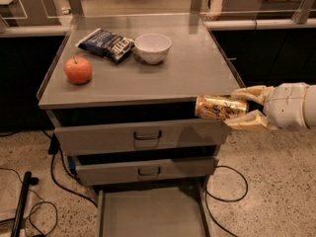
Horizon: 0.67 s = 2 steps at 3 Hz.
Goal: Pick orange can from bottom drawer and place on counter
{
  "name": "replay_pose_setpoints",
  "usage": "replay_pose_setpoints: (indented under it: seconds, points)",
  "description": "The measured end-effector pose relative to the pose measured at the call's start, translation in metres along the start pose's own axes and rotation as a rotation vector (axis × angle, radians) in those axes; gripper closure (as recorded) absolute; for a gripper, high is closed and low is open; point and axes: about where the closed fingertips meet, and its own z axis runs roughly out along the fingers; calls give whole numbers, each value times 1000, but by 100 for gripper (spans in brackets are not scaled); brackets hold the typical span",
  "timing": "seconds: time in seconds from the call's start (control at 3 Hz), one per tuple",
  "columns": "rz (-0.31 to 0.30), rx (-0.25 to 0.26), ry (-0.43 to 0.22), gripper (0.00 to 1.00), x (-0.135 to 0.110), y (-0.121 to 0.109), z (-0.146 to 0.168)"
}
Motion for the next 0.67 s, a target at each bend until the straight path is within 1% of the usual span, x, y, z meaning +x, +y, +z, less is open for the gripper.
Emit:
replay_pose_setpoints:
  seconds: [0.33, 0.67]
  points:
    - [0, 0, 0, 100, 0, 0, 0]
    - [-18, 1, -12, 100, -7, -6, 4]
